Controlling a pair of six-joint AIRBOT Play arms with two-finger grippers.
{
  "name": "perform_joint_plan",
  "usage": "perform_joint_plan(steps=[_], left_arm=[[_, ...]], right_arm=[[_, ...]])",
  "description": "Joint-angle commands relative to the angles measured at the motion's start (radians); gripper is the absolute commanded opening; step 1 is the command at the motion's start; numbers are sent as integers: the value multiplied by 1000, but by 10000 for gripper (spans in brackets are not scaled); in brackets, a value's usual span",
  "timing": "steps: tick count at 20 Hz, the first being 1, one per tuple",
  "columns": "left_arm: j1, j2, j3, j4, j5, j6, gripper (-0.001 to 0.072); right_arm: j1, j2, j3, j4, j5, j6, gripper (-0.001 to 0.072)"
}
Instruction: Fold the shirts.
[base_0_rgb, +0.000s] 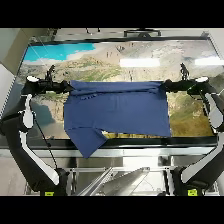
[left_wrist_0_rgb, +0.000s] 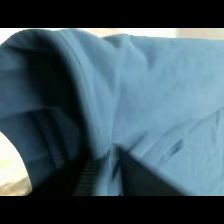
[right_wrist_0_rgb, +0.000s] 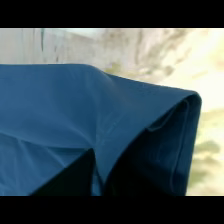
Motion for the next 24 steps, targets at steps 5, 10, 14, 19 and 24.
perform_joint_plan(steps=[5, 10, 14, 19, 24], left_arm=[[26, 4, 184, 122, -256, -196, 255], [89, 168, 16, 192, -385, -267, 252], [111, 475, -496, 191, -296, -171, 253], [168, 864, -1075, 187, -76, -147, 255], [208, 1041, -1289, 187, -71, -147, 257]], right_arm=[[-64, 77, 1, -34, 124, 127, 283], [-189, 267, -73, -280, 337, 257, 283], [-240, 497, -407, -424, 289, 247, 251], [-246, 589, -704, -437, 150, 243, 528], [-151, 580, -810, -403, 140, 230, 522]])
